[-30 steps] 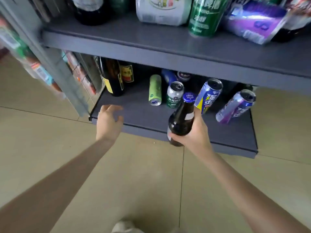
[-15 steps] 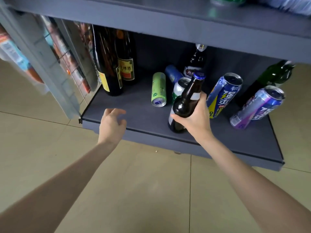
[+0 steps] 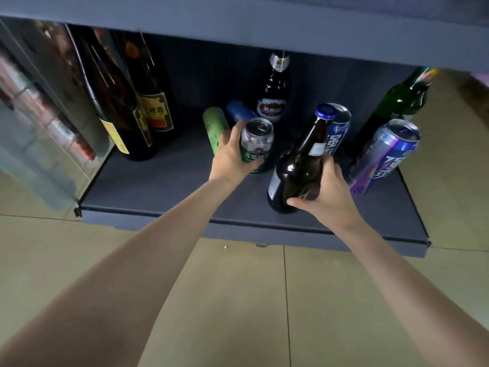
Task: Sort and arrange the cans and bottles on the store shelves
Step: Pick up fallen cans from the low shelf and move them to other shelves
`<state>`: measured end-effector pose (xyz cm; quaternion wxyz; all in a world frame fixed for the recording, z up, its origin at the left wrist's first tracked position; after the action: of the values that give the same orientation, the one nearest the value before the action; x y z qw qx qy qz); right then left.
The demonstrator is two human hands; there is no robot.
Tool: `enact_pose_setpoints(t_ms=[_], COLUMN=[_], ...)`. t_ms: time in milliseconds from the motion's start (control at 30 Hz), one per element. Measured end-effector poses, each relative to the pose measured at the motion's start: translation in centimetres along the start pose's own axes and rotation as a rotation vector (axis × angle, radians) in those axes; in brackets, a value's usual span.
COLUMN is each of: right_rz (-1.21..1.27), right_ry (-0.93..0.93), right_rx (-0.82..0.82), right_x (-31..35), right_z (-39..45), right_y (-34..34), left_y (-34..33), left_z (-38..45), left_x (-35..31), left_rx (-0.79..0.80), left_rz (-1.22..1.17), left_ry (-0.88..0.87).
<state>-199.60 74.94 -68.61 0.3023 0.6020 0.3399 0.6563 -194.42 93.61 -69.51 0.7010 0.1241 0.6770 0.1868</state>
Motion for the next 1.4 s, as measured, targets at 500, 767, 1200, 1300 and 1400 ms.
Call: enact_pose_setpoints(t_ms=[500,767,1200,1300,1400], right_rz=[0.043,-0.017,-0.37,-0.643,-0.738], right_ry=[-0.087,-0.226,0.407,0.29,0.017], right_rx=[-0.105,-0.138,-0.237,-0.037,0.054], right_x=[1.2,3.8,13.2,13.2,11.6], right_z=[2.1,7.0,3.9,9.7,13.4], right_y=[-1.9,-4.3,-10.9,-15.1,-16.0], left_y=[4.7,10.5,15.8,16.0,16.0], left_z=[0.8,-1.3,-4.4,-4.4,-4.2], left_x=[3.9,5.7,7.5,7.9,8.0], left_rx=[-0.208,-0.223,-0.269,-0.28,-0.287], left_rz=[-0.062,-0.087,0.021,0.035,0.037], left_ry=[0.118,0.169,0.18,0.194,0.18])
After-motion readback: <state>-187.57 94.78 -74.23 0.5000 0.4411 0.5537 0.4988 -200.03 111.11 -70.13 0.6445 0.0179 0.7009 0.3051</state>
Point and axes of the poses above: each hand's wrist, its own z-axis towards the middle knuckle, its own y-axis out of the back of the hand, x = y × z, the point moved 10 cm from there along z, towards the middle knuckle, and after that the axes turned 11 degrees about -z, right-handed, at the moved point
